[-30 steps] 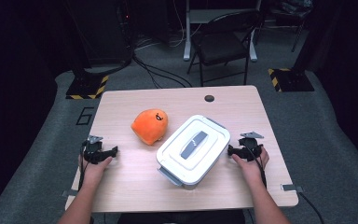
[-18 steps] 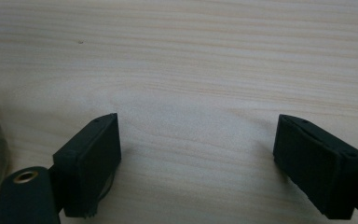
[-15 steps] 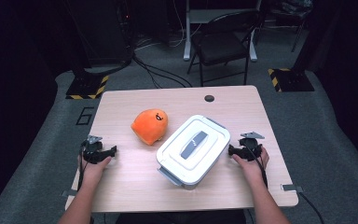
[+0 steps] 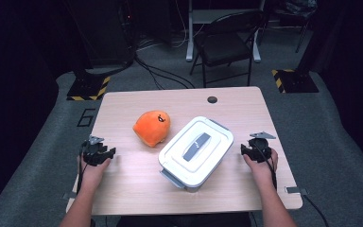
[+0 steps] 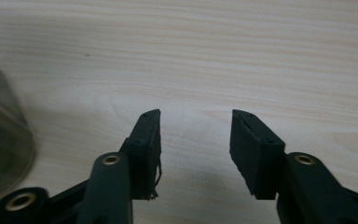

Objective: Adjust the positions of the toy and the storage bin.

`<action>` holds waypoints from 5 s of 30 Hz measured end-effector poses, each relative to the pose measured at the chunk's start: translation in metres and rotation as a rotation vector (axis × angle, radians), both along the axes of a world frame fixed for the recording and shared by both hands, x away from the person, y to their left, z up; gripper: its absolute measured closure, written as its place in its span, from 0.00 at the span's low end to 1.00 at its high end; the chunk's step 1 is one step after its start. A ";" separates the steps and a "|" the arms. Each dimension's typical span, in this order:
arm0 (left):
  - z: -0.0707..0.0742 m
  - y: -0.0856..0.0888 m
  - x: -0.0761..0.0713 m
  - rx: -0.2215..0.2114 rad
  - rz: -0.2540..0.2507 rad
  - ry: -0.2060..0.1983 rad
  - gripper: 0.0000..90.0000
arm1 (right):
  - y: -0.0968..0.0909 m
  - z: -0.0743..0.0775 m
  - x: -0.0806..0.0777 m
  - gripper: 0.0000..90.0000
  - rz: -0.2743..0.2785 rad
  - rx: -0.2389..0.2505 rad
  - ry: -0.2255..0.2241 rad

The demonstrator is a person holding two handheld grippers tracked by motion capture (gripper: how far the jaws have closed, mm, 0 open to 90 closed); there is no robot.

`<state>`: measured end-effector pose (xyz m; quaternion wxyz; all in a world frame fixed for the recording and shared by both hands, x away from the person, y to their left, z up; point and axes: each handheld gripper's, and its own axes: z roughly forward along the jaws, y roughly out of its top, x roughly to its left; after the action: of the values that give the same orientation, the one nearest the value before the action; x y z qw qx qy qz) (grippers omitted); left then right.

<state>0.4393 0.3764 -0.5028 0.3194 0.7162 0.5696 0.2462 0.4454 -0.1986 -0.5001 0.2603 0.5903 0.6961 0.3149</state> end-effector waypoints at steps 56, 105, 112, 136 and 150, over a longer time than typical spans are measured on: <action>0.080 -0.093 -0.022 -0.153 -0.471 -0.006 1.00 | 0.039 0.079 -0.052 1.00 0.294 0.073 -0.043; 0.082 -0.147 -0.030 -0.201 -0.656 0.036 1.00 | 0.074 0.086 -0.037 0.95 0.386 0.092 -0.055; 0.080 -0.167 -0.031 -0.217 -0.697 0.043 1.00 | 0.061 0.090 -0.040 0.92 0.356 0.106 -0.062; 0.078 -0.204 -0.031 -0.242 -0.780 0.063 1.00 | 0.079 0.115 -0.036 0.82 0.397 0.133 -0.082; 0.076 -0.179 -0.025 -0.240 -0.684 0.039 0.85 | 0.097 0.114 -0.031 0.71 0.426 0.139 -0.061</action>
<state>0.4145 0.1975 -0.4264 0.4541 0.8274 0.3278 0.0426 0.4142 -0.1013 -0.3865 0.1678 0.4368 0.7734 0.4276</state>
